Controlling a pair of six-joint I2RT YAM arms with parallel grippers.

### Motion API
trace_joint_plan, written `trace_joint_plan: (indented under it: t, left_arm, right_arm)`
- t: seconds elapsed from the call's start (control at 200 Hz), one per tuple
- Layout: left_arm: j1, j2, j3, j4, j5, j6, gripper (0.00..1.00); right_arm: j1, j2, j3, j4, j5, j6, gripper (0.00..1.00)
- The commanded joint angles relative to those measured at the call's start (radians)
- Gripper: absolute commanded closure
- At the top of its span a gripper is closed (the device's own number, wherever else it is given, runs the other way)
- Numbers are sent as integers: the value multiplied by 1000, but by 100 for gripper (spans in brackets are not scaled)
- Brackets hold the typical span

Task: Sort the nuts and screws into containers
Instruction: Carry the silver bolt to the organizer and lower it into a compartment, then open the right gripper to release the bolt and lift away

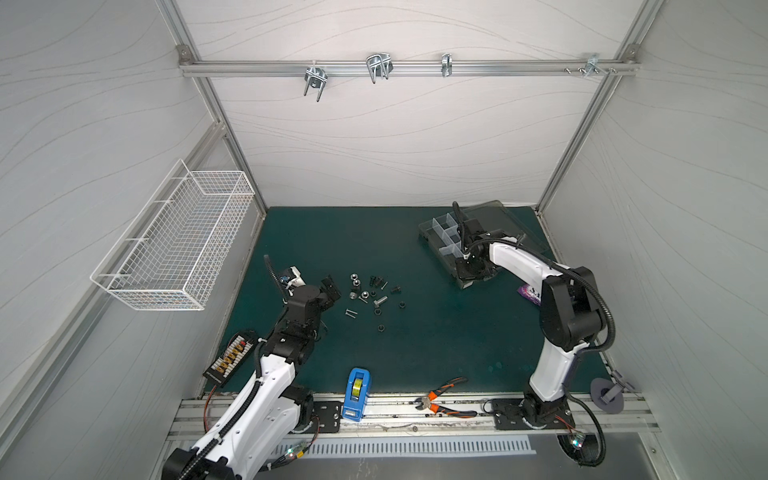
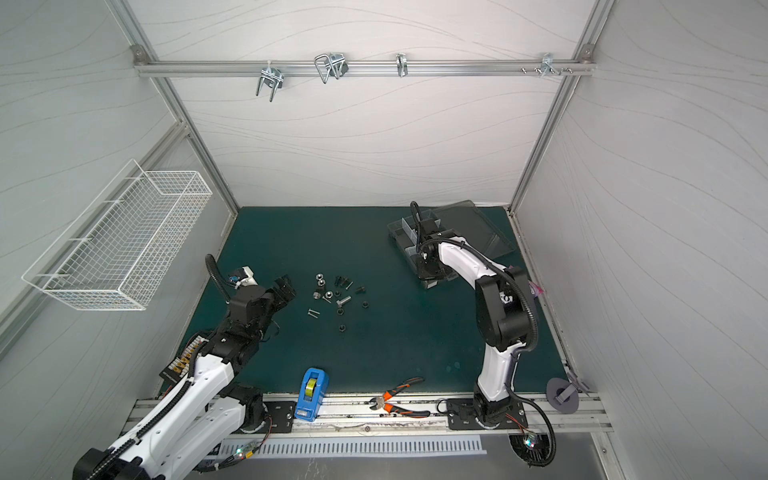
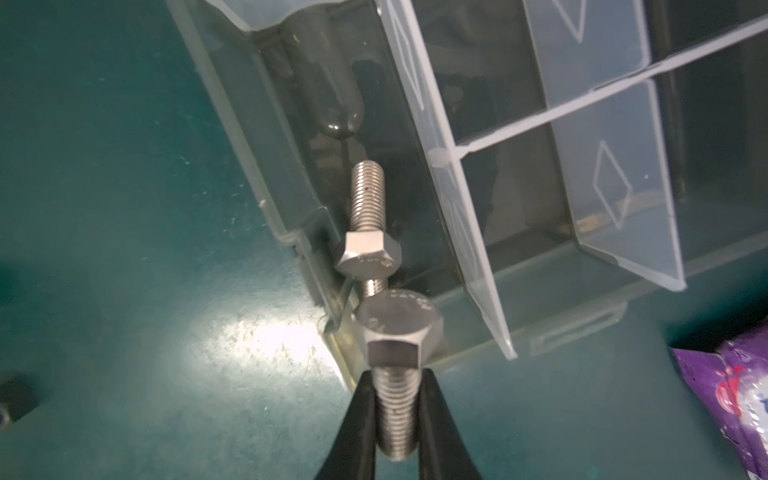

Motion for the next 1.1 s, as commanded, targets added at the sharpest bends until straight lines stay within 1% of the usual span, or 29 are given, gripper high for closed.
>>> trace_joint_plan:
  t: [0.0,0.39,0.54,0.675,0.715,0.77,0.835,0.89,0.965,1.095]
  left_arm:
    - [-1,1,37,23,-9,-10,0]
    - [-1,-11,40,11,-30,0,0]
    - [-1,-18,38,8,-35,3,0]
    - [-2,-20,36,8,-37,3,0]
    - [-1,-19,35,9,-38,2,0]
    - [-1,-17,35,9,-36,0,0]
    - [-1,-15,34,8,-33,0,0]
    - [-1,-15,35,7,-31,2,0]
    - [-1,-17,35,6,-31,1,0]
    - [-1,-21,37,5,-32,2,0]
  right_arm:
    - [-12,35,36,7,-11,-17,100]
    - [-18,169,149,21,-21,-34,100]
    - [-17,189,185,15,-13,-39,100]
    - [-18,181,188,11,-1,-46,87]
    - [-18,180,189,10,1,-48,86]
    - [-18,175,188,11,5,-50,85]
    - [-17,173,193,15,11,-58,91]
    - [-18,175,204,16,14,-63,93]
    - [-17,184,220,23,13,-74,93]
    - [-17,210,251,40,19,-96,88]
